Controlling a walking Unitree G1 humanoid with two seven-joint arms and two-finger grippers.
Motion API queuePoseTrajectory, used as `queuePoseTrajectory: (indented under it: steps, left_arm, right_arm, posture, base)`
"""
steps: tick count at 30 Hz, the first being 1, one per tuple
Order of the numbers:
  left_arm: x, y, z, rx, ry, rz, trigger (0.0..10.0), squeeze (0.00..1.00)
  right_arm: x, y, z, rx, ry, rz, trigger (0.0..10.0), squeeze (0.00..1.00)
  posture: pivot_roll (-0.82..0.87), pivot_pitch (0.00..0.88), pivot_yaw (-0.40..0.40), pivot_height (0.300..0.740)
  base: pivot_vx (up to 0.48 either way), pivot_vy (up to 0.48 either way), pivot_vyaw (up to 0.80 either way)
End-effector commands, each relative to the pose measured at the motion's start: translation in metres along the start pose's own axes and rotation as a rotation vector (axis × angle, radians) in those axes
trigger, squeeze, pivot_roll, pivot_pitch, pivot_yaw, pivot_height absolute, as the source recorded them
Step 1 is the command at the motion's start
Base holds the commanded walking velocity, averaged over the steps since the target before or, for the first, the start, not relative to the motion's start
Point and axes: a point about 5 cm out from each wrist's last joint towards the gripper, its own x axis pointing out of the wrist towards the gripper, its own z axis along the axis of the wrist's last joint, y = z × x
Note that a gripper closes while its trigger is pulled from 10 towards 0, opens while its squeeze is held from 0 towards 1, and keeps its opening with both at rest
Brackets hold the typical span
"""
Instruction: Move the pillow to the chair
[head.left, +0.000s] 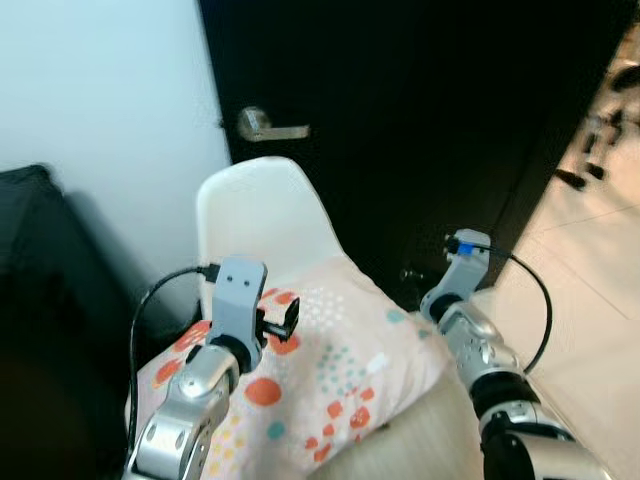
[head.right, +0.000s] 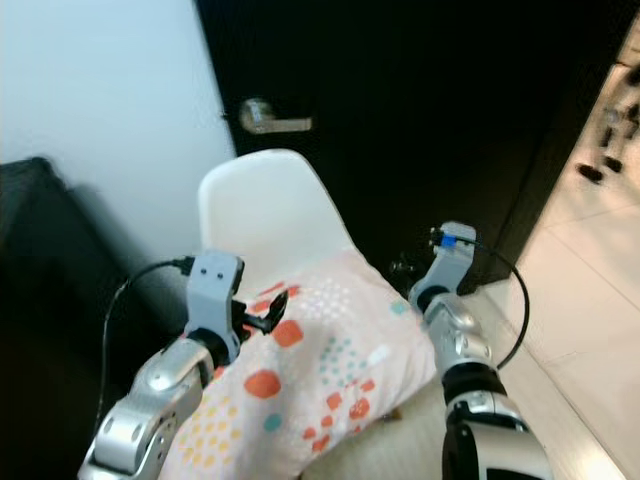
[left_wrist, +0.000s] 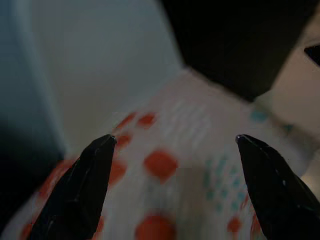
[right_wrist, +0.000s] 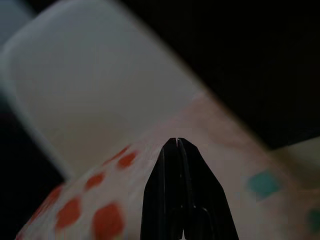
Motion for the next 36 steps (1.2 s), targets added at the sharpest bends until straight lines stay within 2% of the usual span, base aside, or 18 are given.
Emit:
queuePoseTrajectory:
  steps: [1,11,17,21,27,31,36]
  left_arm:
    - [0.002,0.002,-0.002,0.01,0.01,0.01,10.0,0.0]
    - [0.002,0.002,-0.002,0.004,0.008,0.01,10.0,0.0]
    - [0.002,0.002,-0.008,-0.005,0.022,0.013,10.0,0.0]
    - [0.001,0.007,-0.022,-0.031,0.06,0.034,10.0,0.0]
    - [0.001,0.014,-0.031,-0.028,0.086,0.063,10.0,0.0]
    - [0.002,0.013,-0.033,-0.026,0.091,0.059,10.0,0.0]
    - [0.002,0.011,-0.048,-0.017,0.129,0.044,10.0,0.0]
  right_arm:
    - [-0.001,0.001,-0.005,-0.028,0.027,0.005,10.0,0.0]
    - [-0.003,-0.001,-0.008,-0.06,0.051,-0.001,10.0,0.0]
    - [-0.007,-0.002,-0.02,-0.113,0.099,-0.017,10.0,0.0]
    - [-0.011,-0.003,-0.034,-0.152,0.148,-0.033,10.0,0.0]
    - [-0.016,-0.005,-0.046,-0.166,0.187,-0.049,10.0,0.0]
    - [-0.018,-0.006,-0.048,-0.169,0.192,-0.05,10.0,0.0]
    - [-0.021,-0.008,-0.052,-0.181,0.201,-0.054,10.0,0.0]
  posture:
    - [0.02,0.087,-0.009,0.74]
    - [0.01,0.087,-0.011,0.74]
    - [0.01,0.088,-0.013,0.74]
    - [0.0,0.09,-0.013,0.74]
    - [-0.01,0.086,-0.008,0.74]
    - [-0.01,0.084,-0.005,0.74]
    - [-0.01,0.08,-0.003,0.74]
  base:
    - [-0.356,0.0,0.0]
    - [-0.358,0.0,0.0]
    - [-0.36,0.0,0.0]
    - [-0.324,0.0,0.0]
    - [0.0,0.0,0.0]
    - [0.0,0.0,0.0]
    - [0.0,0.0,0.0]
